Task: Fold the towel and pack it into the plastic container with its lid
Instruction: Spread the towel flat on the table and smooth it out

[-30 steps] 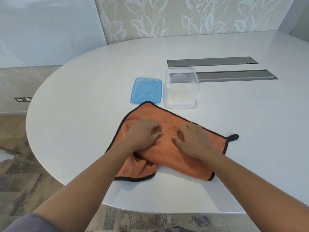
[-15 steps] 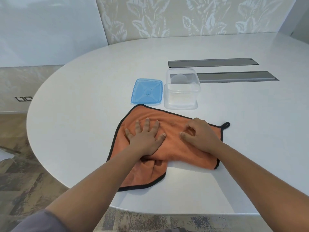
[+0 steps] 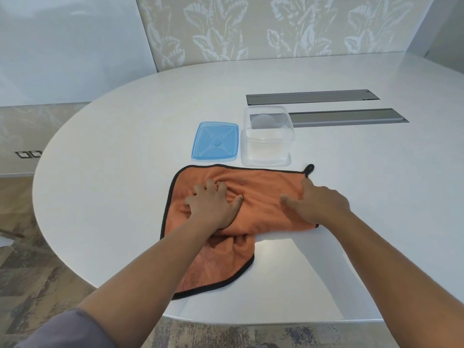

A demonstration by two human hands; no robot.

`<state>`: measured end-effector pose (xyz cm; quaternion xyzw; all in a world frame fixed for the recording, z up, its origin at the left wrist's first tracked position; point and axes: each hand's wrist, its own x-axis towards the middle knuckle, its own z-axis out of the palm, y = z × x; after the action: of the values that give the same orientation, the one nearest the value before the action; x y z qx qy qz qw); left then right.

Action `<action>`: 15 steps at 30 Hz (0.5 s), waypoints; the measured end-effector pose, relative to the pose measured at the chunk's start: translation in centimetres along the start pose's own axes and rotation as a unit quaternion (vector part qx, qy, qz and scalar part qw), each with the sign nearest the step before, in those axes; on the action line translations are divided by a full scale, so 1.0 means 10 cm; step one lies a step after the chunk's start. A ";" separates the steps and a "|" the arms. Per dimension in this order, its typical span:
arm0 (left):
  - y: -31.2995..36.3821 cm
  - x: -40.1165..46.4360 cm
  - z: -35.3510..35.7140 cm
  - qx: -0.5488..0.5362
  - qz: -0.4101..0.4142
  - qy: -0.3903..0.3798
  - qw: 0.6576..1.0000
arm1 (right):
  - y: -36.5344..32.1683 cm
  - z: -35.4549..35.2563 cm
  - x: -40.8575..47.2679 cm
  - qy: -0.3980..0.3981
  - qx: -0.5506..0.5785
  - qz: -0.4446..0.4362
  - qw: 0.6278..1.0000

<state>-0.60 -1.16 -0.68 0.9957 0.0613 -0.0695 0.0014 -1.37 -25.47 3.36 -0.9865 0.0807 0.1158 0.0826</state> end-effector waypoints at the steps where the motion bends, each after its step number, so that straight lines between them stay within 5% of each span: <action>1: -0.01 0.01 -0.01 0.001 0.000 0.001 1.000 | 0.00 -0.01 0.00 -0.017 0.012 -0.001 1.000; 4: -0.02 0.06 -0.02 0.001 0.003 0.002 1.000 | 0.00 -0.04 0.00 -0.064 0.153 -0.020 0.986; 8: -0.03 0.09 -0.02 -0.006 0.003 0.000 1.000 | 0.01 -0.02 0.02 -0.138 0.420 -0.067 0.895; 11: -0.03 0.08 -0.02 -0.006 0.004 0.002 1.000 | 0.05 -0.01 0.00 -0.191 0.421 -0.109 0.880; 15: -0.04 0.07 -0.03 -0.008 0.005 0.006 1.000 | 0.02 -0.05 -0.08 -0.210 0.314 -0.175 0.909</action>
<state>0.12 -0.68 -0.52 0.9963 0.0569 -0.0633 0.0091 -2.09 -25.65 4.03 -0.8610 -0.0806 0.2726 0.4216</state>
